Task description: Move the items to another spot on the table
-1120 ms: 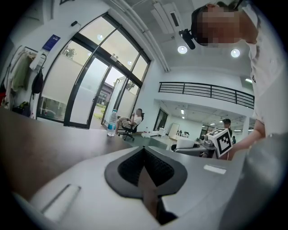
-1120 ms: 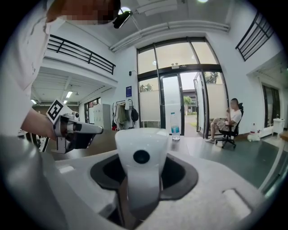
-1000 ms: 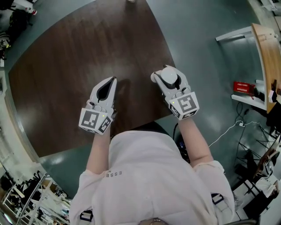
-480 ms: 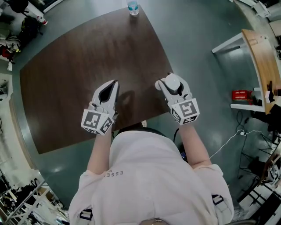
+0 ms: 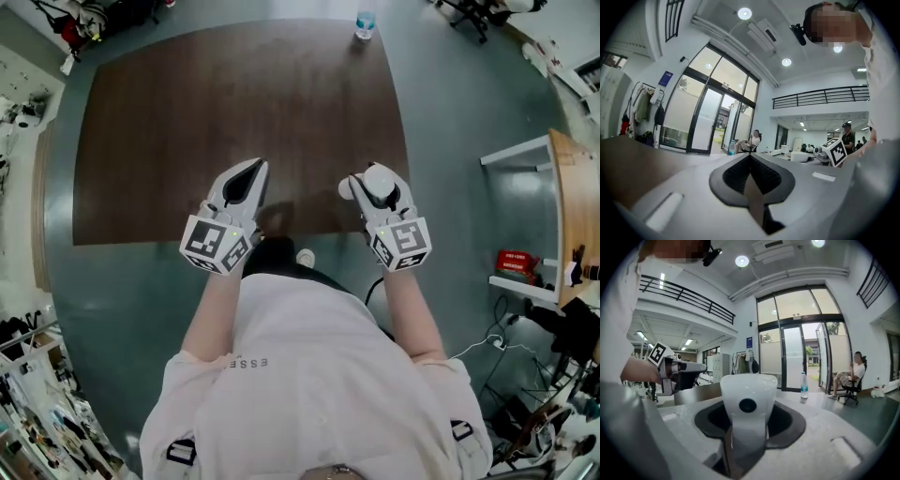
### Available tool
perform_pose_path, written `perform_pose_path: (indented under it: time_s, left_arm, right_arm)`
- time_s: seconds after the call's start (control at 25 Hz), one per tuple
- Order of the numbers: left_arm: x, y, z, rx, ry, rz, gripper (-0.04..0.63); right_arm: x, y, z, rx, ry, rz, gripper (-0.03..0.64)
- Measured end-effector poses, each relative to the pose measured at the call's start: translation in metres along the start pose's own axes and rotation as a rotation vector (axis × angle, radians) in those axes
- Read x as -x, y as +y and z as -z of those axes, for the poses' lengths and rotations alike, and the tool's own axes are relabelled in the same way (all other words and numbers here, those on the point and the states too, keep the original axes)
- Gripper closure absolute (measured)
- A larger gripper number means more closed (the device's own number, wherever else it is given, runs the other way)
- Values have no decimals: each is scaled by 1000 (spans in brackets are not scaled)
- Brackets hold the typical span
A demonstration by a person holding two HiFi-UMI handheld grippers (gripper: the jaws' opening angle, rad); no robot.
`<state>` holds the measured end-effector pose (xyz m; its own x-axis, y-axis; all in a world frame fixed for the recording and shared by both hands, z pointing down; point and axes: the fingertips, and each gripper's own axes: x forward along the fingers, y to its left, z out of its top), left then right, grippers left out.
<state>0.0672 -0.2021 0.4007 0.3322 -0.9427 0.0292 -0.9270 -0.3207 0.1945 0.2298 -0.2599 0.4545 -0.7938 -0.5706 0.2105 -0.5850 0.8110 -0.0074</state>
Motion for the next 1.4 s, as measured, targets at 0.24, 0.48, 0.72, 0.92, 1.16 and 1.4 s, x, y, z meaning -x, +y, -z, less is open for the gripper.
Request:
perform_pose_path:
  time_s: [0.24,0.48,0.72,0.92,1.16,1.4]
  left_arm:
    - [68,41,-5,-8,-26,-153,578]
    - [159,102,-8,11,-60,-327,580]
    - [266,169,-16,29,-83,-460,580]
    - [346,221,-27,25,-94,-511,580]
    - [448,277,-40,18,-107,-588,580]
    - [522,313,-48,30,-117,-686,580]
  right_arm:
    - [-43,60,-7,-6,11,-158,446]
    - [-96,141,-16,46,32,-298,446]
    - [-146,248,-30,101,40,-407,446]
    - [-185,338,-41,76,37,-471,446]
    - [-228,450,-54,87,30,-540,446]
    - [-262,531,-64,117,40,-624,446]
